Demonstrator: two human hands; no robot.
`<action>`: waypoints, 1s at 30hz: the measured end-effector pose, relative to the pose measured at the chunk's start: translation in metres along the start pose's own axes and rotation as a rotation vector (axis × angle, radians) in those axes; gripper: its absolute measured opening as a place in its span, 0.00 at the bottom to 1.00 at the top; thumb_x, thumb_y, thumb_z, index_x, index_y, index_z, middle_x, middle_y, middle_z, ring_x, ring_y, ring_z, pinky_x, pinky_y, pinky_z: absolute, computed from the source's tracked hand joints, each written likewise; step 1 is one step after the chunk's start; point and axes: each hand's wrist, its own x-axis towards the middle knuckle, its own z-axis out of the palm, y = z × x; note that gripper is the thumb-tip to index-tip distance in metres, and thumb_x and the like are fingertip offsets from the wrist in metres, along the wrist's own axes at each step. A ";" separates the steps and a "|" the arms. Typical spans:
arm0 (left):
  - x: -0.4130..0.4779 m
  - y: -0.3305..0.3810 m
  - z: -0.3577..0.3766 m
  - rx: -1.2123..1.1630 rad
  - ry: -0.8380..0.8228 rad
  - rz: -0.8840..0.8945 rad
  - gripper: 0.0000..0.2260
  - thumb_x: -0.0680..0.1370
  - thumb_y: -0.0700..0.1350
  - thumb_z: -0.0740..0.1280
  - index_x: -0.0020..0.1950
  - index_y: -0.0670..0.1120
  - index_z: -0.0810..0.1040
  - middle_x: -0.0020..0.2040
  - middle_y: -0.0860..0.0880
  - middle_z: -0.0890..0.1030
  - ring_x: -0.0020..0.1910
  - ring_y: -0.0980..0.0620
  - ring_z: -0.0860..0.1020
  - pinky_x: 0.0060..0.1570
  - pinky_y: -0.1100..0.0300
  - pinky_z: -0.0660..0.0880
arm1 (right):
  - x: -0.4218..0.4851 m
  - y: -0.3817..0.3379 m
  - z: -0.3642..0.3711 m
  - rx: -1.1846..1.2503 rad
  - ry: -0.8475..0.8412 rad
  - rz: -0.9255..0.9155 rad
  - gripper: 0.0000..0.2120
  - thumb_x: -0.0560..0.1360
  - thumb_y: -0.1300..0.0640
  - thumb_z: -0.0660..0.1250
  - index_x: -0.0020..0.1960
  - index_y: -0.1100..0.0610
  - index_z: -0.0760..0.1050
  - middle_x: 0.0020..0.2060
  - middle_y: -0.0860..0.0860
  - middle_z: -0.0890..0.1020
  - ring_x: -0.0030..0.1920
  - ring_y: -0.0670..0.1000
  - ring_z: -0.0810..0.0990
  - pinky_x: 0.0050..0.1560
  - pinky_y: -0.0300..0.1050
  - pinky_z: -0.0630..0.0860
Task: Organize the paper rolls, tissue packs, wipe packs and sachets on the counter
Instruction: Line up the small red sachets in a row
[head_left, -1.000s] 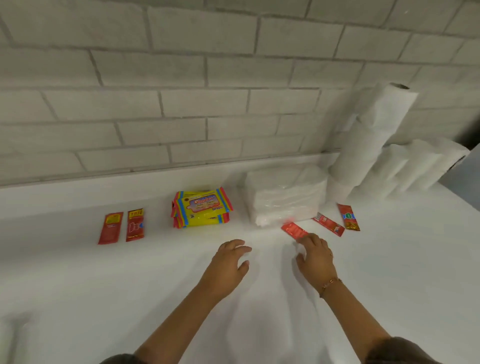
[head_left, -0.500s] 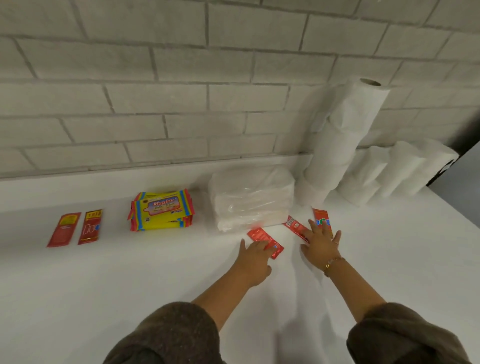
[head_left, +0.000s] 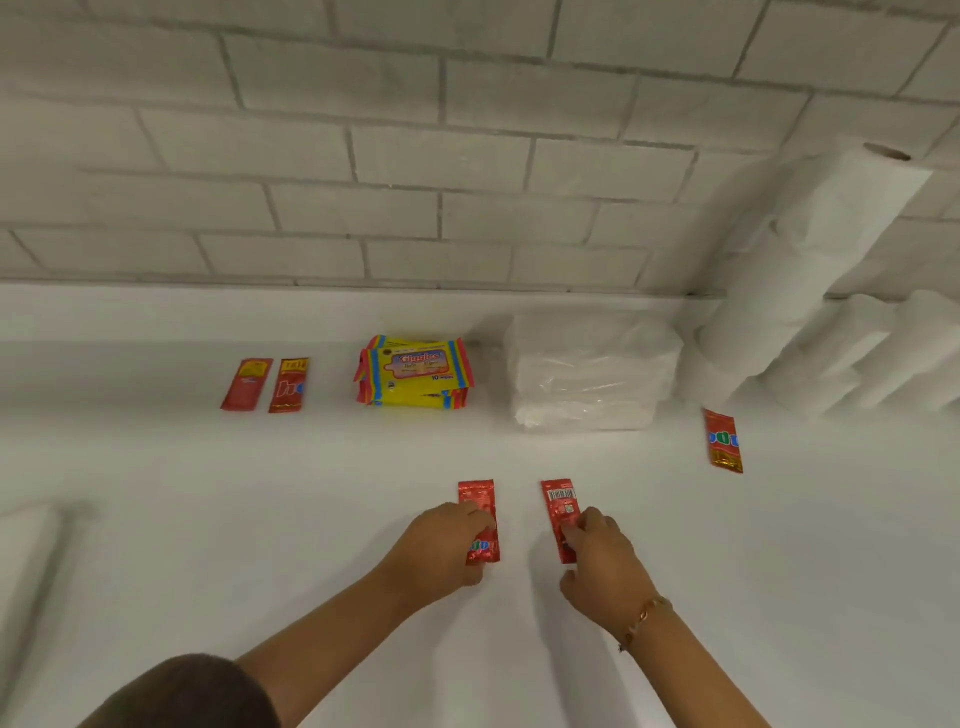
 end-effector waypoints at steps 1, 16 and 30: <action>-0.009 -0.007 -0.003 0.002 0.001 0.000 0.16 0.71 0.46 0.64 0.59 0.49 0.74 0.55 0.51 0.77 0.52 0.50 0.75 0.47 0.62 0.67 | -0.001 -0.011 0.002 0.005 -0.002 -0.024 0.17 0.72 0.57 0.62 0.61 0.56 0.72 0.57 0.52 0.73 0.52 0.50 0.72 0.54 0.39 0.73; -0.126 -0.157 -0.154 -0.311 0.583 -0.355 0.02 0.72 0.47 0.69 0.44 0.54 0.80 0.39 0.60 0.81 0.36 0.62 0.78 0.36 0.65 0.72 | 0.037 -0.182 -0.004 0.164 0.149 -0.226 0.13 0.78 0.57 0.58 0.56 0.57 0.79 0.48 0.52 0.81 0.46 0.53 0.80 0.45 0.42 0.73; -0.115 -0.347 -0.173 -0.328 0.660 -0.618 0.05 0.75 0.36 0.63 0.44 0.40 0.79 0.43 0.47 0.82 0.41 0.49 0.78 0.39 0.62 0.69 | 0.141 -0.348 -0.046 0.294 0.230 -0.266 0.11 0.76 0.58 0.61 0.43 0.61 0.81 0.36 0.58 0.82 0.36 0.56 0.78 0.35 0.42 0.67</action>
